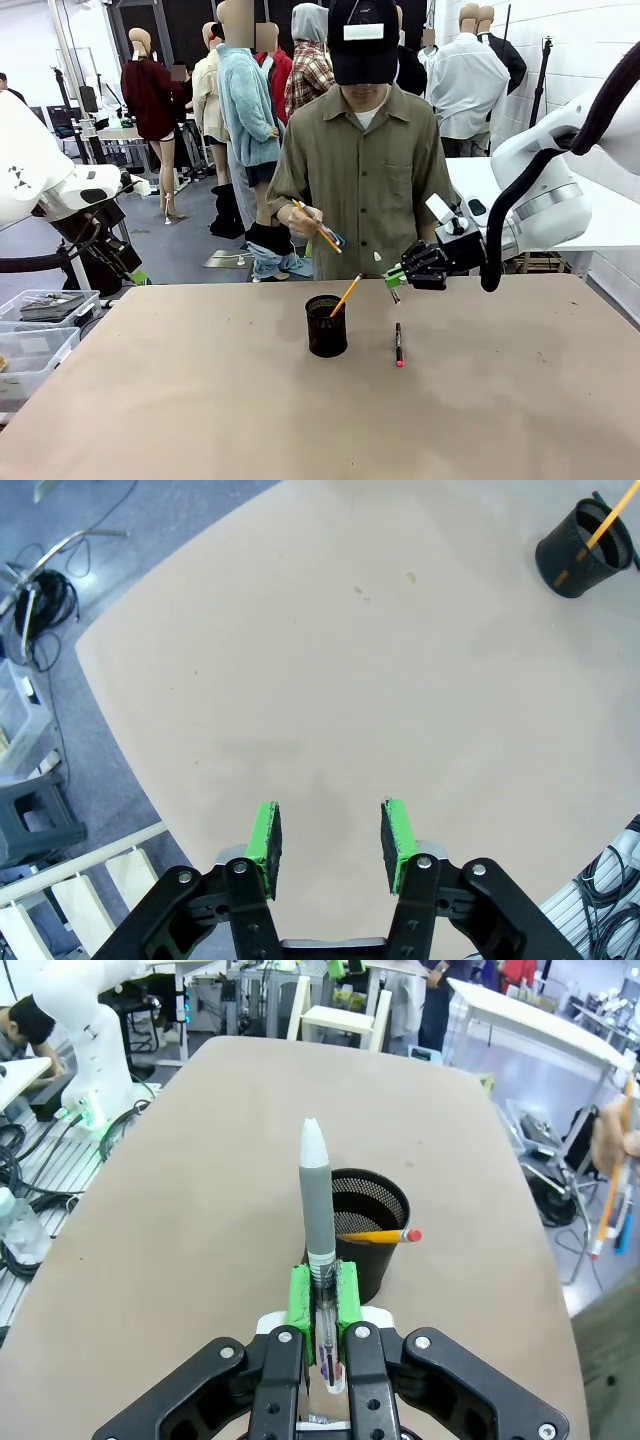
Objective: Place the pens into the pen holder.
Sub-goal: Pick up a writing instrument from the table and place it into the Pen holder.
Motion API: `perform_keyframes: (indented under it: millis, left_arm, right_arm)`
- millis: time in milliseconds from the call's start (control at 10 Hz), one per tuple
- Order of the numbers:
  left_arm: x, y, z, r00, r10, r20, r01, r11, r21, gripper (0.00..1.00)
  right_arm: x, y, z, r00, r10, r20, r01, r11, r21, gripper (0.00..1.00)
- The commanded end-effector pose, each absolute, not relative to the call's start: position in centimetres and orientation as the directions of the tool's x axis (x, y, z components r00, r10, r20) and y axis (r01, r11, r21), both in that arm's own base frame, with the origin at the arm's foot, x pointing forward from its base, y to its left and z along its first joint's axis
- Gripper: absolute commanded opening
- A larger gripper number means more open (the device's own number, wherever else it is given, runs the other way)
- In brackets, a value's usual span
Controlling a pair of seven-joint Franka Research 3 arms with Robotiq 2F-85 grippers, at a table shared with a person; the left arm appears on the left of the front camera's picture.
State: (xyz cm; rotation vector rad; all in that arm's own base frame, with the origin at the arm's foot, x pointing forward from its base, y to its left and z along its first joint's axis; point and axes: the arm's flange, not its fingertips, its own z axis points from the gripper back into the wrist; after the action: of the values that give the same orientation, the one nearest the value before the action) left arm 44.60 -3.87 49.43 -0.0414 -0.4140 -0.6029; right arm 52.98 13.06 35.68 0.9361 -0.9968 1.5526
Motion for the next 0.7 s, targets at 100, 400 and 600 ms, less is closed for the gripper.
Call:
perform_keyframes:
  millis: [100,400,600]
  left_arm:
    - [44.8,-3.8,49.5,0.746,-0.539,0.391,0.551,0.829,0.092,0.54]
    - [44.8,-3.8,49.5,0.746,-0.539,0.391,0.551,0.829,0.092,0.54]
    - [44.8,-3.8,49.5,0.746,-0.539,0.391,0.551,0.829,0.092,0.54]
  right_arm:
    - [54.3,14.3,35.1,-0.179,0.308,0.934,-0.979,-0.147,-0.139,0.0]
    - [51.0,6.7,36.9,-0.159,0.291,0.943,-0.987,-0.055,-0.15,0.0]
    - [47.4,0.8,37.7,-0.181,0.231,0.956,-0.982,0.005,-0.187,0.0]
